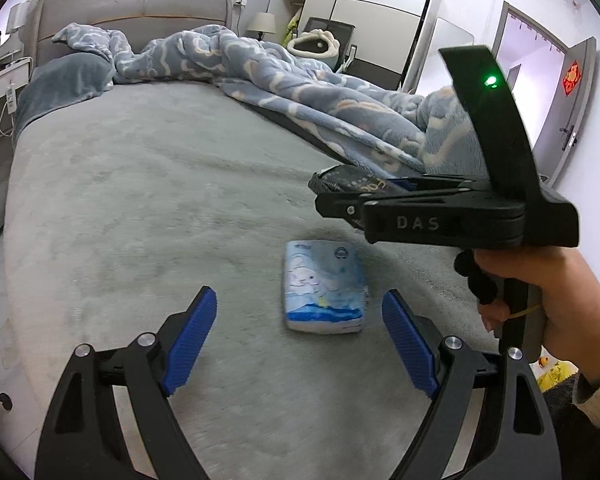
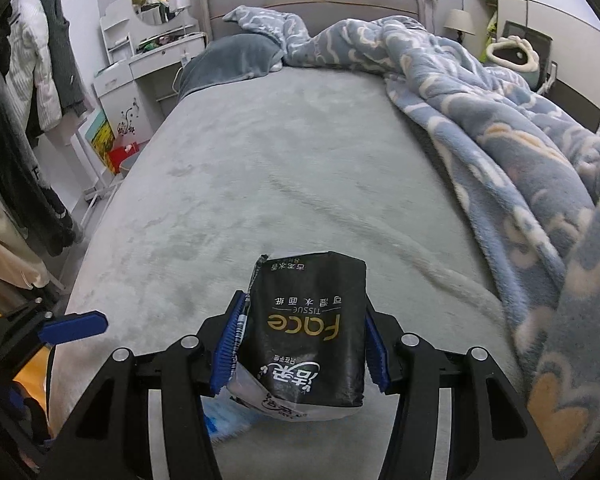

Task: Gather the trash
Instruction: 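Grasp the blue-white wipes pack with the left gripper and lift it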

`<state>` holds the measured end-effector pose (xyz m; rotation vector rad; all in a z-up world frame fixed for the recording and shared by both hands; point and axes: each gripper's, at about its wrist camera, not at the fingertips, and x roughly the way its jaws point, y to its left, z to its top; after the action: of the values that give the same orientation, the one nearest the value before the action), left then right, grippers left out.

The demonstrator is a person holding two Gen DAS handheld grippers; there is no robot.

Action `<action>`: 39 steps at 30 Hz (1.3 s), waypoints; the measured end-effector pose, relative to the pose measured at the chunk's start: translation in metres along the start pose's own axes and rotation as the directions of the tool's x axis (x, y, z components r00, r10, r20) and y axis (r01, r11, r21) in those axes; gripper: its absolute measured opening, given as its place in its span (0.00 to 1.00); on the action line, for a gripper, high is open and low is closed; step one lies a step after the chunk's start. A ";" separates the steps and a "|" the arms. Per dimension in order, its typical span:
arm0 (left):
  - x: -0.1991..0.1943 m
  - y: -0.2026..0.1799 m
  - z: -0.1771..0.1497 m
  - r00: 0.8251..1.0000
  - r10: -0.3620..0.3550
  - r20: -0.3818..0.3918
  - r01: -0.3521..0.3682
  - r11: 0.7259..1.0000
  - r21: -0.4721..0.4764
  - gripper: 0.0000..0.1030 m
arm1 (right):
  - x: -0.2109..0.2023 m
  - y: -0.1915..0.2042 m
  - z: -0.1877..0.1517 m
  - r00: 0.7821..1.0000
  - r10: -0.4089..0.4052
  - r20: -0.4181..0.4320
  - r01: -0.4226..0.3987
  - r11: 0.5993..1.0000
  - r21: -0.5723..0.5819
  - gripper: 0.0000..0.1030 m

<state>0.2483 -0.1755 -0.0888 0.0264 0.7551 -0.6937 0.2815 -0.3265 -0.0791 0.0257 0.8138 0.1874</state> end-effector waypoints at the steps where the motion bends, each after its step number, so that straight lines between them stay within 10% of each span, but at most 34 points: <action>1: 0.004 -0.003 0.001 1.000 0.000 -0.005 0.000 1.000 0.000 0.84 | -0.002 -0.003 -0.001 1.000 0.001 0.003 -0.001 1.000 0.003 0.53; 20: 0.059 -0.024 0.003 0.992 0.089 -0.094 -0.087 0.996 0.022 0.83 | -0.029 -0.038 -0.015 0.996 0.077 0.043 -0.079 0.996 0.036 0.53; 39: 0.061 -0.021 0.009 0.994 0.077 -0.077 -0.080 0.996 -0.034 0.52 | -0.032 -0.037 -0.011 0.993 0.107 0.046 -0.109 0.993 0.036 0.53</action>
<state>0.2729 -0.2284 -0.1164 0.0489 0.8348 -0.6063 0.2575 -0.3686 -0.0669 0.1104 0.7722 0.2727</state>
